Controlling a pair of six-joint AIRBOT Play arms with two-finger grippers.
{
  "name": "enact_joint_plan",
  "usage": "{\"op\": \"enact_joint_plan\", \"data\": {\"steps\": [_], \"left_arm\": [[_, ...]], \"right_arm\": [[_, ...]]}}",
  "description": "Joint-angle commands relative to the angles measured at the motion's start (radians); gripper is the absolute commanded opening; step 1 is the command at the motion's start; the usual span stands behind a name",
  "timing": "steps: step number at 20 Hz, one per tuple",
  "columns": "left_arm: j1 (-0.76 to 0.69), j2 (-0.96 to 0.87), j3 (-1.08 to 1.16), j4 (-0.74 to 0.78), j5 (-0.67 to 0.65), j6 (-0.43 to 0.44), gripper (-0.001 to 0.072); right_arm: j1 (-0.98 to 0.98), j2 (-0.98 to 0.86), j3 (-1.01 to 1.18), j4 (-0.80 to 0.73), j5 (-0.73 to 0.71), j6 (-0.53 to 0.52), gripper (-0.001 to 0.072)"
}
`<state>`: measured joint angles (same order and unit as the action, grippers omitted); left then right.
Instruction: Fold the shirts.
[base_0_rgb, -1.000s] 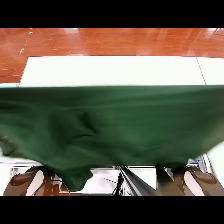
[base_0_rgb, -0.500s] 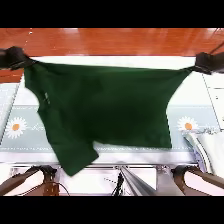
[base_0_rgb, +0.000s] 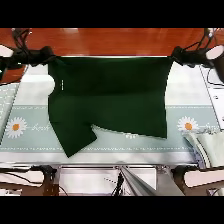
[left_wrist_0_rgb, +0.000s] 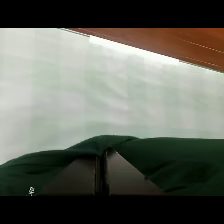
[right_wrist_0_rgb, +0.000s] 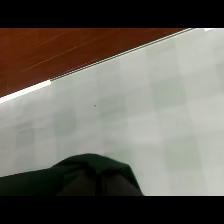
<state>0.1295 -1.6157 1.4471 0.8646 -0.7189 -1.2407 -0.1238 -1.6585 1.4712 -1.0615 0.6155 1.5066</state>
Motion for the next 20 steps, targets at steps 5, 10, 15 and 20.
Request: {"op": "enact_joint_plan", "data": {"steps": [5,10,15,20], "left_arm": [[-0.005,-0.120,0.003,-0.008,0.133,0.069,0.0020],[0.026,-0.115,0.035,-0.002,-0.234,0.081,0.0020],[0.027,-0.119,0.036,0.188,-0.419,0.020,0.0020],[0.051,-0.119,0.036,0.236,-0.419,-0.030,0.0020]], "right_arm": [[0.012,-0.117,0.000,0.013,-0.047,0.000,0.0030],[0.005,-0.060,0.000,-0.016,0.260,0.000,0.0030],[0.022,-0.059,-0.001,-0.171,0.448,0.066,0.0030],[0.021,-0.059,-0.001,-0.225,0.479,0.117,0.0030]]}}
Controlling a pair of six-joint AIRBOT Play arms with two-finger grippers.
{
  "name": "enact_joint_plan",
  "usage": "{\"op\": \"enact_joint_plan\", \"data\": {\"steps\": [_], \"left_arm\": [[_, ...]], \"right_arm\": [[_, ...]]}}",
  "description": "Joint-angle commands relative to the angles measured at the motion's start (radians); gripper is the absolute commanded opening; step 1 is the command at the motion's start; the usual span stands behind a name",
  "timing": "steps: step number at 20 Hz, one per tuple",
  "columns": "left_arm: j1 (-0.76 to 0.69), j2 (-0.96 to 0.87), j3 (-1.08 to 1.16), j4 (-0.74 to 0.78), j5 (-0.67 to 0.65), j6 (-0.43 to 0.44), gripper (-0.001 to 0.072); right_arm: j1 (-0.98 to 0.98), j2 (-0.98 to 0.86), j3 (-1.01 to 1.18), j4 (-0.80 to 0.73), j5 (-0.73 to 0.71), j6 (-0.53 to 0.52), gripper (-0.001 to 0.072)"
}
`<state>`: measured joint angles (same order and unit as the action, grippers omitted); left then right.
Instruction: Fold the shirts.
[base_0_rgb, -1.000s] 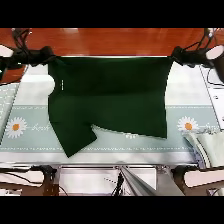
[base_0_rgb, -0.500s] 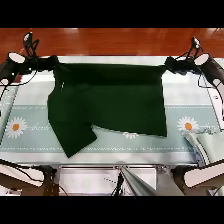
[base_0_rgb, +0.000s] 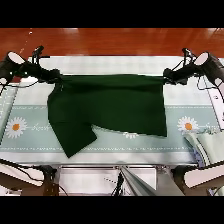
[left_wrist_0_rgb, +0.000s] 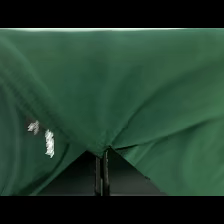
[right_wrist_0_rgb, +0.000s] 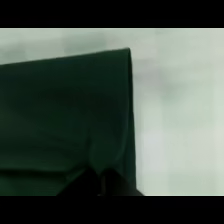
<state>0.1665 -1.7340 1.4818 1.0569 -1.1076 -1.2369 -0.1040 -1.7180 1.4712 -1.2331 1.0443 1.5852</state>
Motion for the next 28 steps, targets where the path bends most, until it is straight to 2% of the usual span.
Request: {"op": "enact_joint_plan", "data": {"steps": [1,8,9,10,11,12,14,15,16,17,19,20,21,22,23,26,28], "left_arm": [[0.024,-0.001,0.001,0.044,-0.028,-0.044,0.0020],[0.037,-0.006,0.001,-0.006,0.034,-0.059,0.0025],[0.038,-0.006,0.002,-0.007,0.031,-0.059,0.0123],[0.041,-0.005,0.007,-0.006,0.012,-0.059,0.0291],[0.050,-0.005,0.024,-0.002,-0.031,-0.059,0.0420],[0.064,-0.003,0.047,0.008,-0.083,-0.060,0.0450],[0.113,0.013,0.089,0.057,-0.203,-0.080,0.0449],[0.146,0.036,0.088,0.084,-0.259,-0.105,0.0449],[0.181,0.064,0.073,0.089,-0.305,-0.103,0.0449],[0.221,0.104,0.029,0.089,-0.335,-0.095,0.0449],[0.296,0.216,-0.144,0.082,-0.328,-0.082,0.0449],[0.328,0.277,-0.255,0.057,-0.315,-0.071,0.0452],[0.359,0.344,-0.382,0.014,-0.303,-0.063,0.0472],[0.381,0.407,-0.497,-0.032,-0.282,-0.041,0.0547],[0.400,0.472,-0.614,-0.066,-0.260,-0.008,0.0591],[0.419,0.615,-0.853,-0.074,-0.229,0.085,0.0591],[0.419,0.638,-0.931,-0.072,-0.216,0.101,0.0591]], "right_arm": [[0.001,0.000,0.000,-0.054,0.057,0.045,0.0030],[0.002,0.000,-0.001,0.020,0.080,0.053,0.0043],[0.002,0.001,0.000,0.020,0.090,0.044,0.0231],[0.001,0.002,0.000,0.020,0.121,-0.003,0.0375],[-0.001,0.005,0.000,0.011,0.169,-0.054,0.0392],[-0.008,0.013,0.000,-0.029,0.234,-0.079,0.0392],[-0.020,0.039,0.000,-0.206,0.382,-0.084,0.0393],[-0.026,0.058,-0.003,-0.317,0.450,-0.084,0.0417],[-0.035,0.088,-0.022,-0.407,0.488,-0.089,0.0474],[-0.055,0.133,-0.067,-0.433,0.481,-0.089,0.0474],[-0.113,0.243,-0.203,-0.344,0.384,-0.090,0.0490],[-0.147,0.305,-0.288,-0.242,0.315,-0.111,0.0547],[-0.177,0.362,-0.367,-0.117,0.252,-0.158,0.0549],[-0.199,0.406,-0.430,-0.014,0.201,-0.197,0.0549],[-0.215,0.444,-0.487,0.075,0.156,-0.241,0.0549],[-0.224,0.500,-0.576,0.155,0.096,-0.292,0.0547],[-0.224,0.504,-0.587,0.164,0.096,-0.305,0.0547]]}}
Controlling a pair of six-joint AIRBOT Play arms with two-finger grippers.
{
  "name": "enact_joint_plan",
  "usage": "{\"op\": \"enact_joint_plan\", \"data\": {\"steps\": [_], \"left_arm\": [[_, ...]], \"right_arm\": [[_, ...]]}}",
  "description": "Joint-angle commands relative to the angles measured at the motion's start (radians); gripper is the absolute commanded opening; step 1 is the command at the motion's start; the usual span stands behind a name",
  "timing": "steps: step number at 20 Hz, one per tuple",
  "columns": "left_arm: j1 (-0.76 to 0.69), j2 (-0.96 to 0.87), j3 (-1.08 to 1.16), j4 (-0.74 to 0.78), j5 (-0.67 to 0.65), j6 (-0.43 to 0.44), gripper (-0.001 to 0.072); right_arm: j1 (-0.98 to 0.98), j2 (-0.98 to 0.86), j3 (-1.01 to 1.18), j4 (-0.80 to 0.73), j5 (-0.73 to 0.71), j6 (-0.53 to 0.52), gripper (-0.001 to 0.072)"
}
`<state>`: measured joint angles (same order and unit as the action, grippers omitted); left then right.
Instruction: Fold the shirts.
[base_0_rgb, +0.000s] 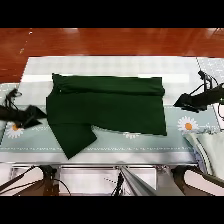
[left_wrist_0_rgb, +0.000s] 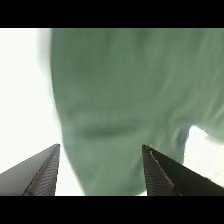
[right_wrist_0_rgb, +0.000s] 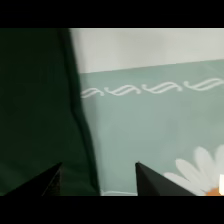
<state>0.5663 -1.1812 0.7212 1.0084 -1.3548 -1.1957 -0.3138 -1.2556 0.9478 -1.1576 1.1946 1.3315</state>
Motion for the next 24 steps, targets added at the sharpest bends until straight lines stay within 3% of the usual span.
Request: {"op": "enact_joint_plan", "data": {"steps": [1,10,12,13,14,15,17,21,24], "left_arm": [[0.019,0.082,-0.192,-0.015,0.046,0.060,0.0591],[-0.028,0.064,-0.225,-0.035,0.195,0.058,0.0587],[-0.072,0.028,-0.233,-0.086,0.240,0.058,0.0550],[-0.098,0.003,-0.233,-0.113,0.255,0.059,0.0378],[-0.123,-0.018,-0.232,-0.128,0.264,0.060,0.0304],[-0.143,-0.039,-0.231,-0.134,0.268,0.071,0.0295],[-0.148,-0.065,-0.231,-0.134,0.251,0.086,0.0021],[-0.085,-0.063,-0.229,-0.127,0.220,0.086,0.0020],[-0.040,-0.063,-0.229,-0.127,0.191,0.122,0.0020]], "right_arm": [[-0.014,0.042,-0.063,0.089,-0.054,-0.055,0.0546],[-0.014,0.042,-0.063,0.088,-0.054,-0.055,0.0542],[-0.014,0.042,-0.063,0.088,-0.054,-0.055,0.0542],[-0.014,0.042,-0.063,0.089,-0.053,-0.054,0.0542],[-0.014,0.042,-0.063,0.091,-0.050,-0.054,0.0542],[-0.014,0.042,-0.063,0.098,-0.049,-0.053,0.0542],[-0.015,0.042,-0.063,0.100,-0.049,-0.053,0.0542],[-0.030,0.042,-0.079,-0.052,0.010,-0.019,0.0541],[-0.106,0.042,-0.187,0.039,0.040,-0.036,0.0549]]}}
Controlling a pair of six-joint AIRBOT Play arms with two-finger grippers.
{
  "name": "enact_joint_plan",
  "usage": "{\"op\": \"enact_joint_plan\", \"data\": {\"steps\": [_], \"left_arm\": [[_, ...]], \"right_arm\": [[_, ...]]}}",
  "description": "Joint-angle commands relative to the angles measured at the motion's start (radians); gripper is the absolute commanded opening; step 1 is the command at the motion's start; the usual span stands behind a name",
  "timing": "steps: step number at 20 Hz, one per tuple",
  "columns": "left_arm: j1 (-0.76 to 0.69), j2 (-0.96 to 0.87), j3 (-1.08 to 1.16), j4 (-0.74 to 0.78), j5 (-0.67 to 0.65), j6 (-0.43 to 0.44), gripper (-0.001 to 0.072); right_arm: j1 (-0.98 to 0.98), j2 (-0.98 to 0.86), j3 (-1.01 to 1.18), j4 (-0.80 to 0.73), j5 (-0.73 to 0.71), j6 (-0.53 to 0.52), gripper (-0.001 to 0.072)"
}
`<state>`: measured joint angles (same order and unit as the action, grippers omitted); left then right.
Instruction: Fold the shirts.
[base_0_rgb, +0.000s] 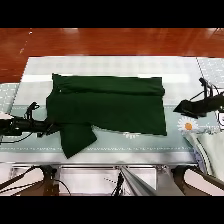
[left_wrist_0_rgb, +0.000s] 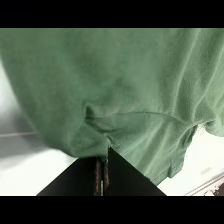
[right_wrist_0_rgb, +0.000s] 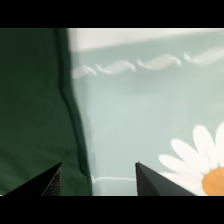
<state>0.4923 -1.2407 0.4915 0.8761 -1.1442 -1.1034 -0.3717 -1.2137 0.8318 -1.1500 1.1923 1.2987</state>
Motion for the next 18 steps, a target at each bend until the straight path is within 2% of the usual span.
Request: {"op": "enact_joint_plan", "data": {"steps": [1,3,7,11,12,14,15,18], "left_arm": [[0.039,-0.004,0.001,0.005,-0.027,0.043,0.0020],[0.039,-0.004,0.001,0.004,-0.027,0.045,0.0021],[0.039,-0.004,0.001,0.003,-0.028,0.048,0.0021],[0.039,-0.004,0.001,0.001,-0.028,0.048,0.0021],[0.039,-0.004,0.001,0.001,-0.027,0.048,0.0021],[0.039,-0.004,0.014,0.001,-0.029,0.048,0.0021],[0.039,-0.003,0.034,0.001,-0.039,0.048,0.0021],[0.039,0.016,0.175,-0.021,-0.106,0.049,0.0020]], "right_arm": [[-0.058,0.000,-0.113,0.082,0.058,-0.037,0.0553],[-0.050,0.000,-0.190,0.131,0.056,-0.072,0.0558],[0.031,0.000,-0.257,0.146,-0.005,-0.069,0.0555],[0.113,0.000,-0.286,0.148,-0.133,0.039,0.0538],[0.136,0.000,-0.286,0.154,-0.154,0.047,0.0488],[0.165,0.000,-0.282,0.205,-0.164,0.040,0.0147],[0.167,0.003,-0.266,0.231,-0.139,0.019,0.0031],[0.167,0.073,-0.139,0.244,-0.095,-0.018,0.0031]]}}
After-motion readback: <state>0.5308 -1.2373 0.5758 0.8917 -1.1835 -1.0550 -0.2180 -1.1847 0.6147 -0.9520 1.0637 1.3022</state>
